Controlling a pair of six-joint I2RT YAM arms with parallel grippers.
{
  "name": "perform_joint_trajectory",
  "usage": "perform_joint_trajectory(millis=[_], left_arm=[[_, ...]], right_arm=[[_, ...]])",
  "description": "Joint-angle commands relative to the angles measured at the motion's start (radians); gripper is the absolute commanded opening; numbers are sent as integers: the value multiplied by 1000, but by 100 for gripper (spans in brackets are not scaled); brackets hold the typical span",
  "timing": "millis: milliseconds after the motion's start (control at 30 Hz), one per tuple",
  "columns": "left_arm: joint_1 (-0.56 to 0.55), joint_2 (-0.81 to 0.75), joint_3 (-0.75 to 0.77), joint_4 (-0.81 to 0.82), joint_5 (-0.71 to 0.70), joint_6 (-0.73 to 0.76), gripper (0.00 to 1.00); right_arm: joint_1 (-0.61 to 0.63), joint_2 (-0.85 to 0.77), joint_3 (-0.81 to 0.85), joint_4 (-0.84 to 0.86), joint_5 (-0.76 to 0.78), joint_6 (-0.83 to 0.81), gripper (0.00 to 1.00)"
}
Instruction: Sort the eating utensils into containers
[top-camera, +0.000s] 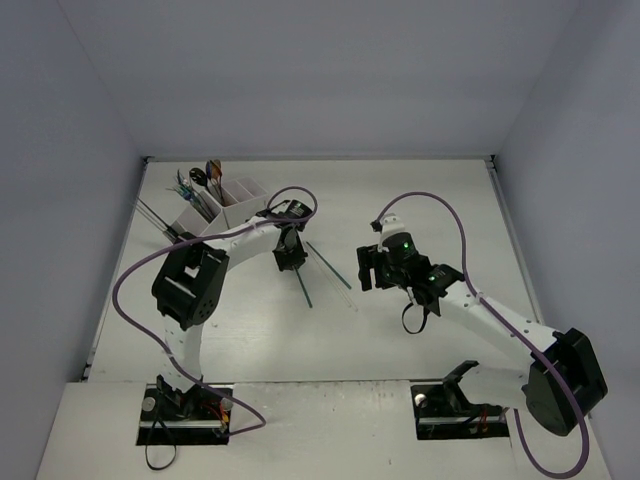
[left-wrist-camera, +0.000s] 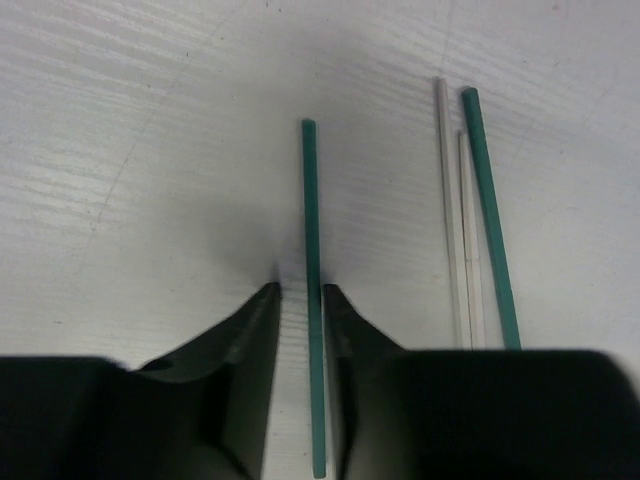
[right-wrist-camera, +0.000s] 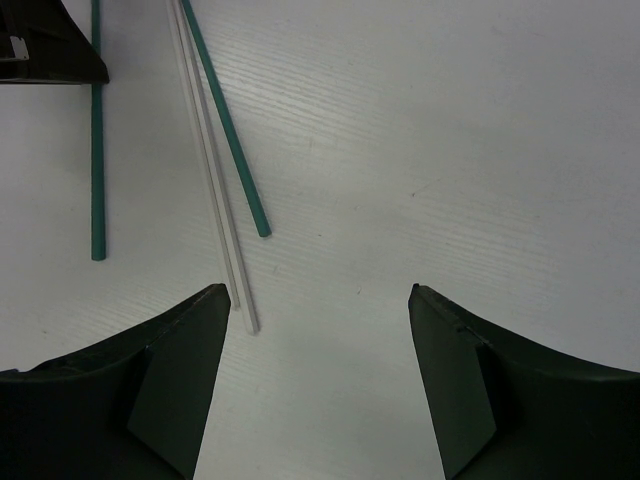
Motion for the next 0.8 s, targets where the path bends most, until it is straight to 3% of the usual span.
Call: perform_joint_trajectory(millis=[0, 167, 400, 600, 767], left_arm=[[22, 6, 2, 0, -35, 6, 3], [44, -51, 42, -1, -75, 73, 0], [50, -214, 157, 87, -305, 290, 0], [93, -272, 212, 389, -433, 543, 0], [180, -183, 308, 631, -464, 663, 0]], right_arm=[[5, -16, 9, 30, 22, 0, 70], [5, 0, 19, 30, 13, -1, 70], [5, 8, 52, 30, -31, 6, 70], [6, 45, 76, 30, -29, -9, 70], [6, 107, 92, 30, -29, -22, 70]])
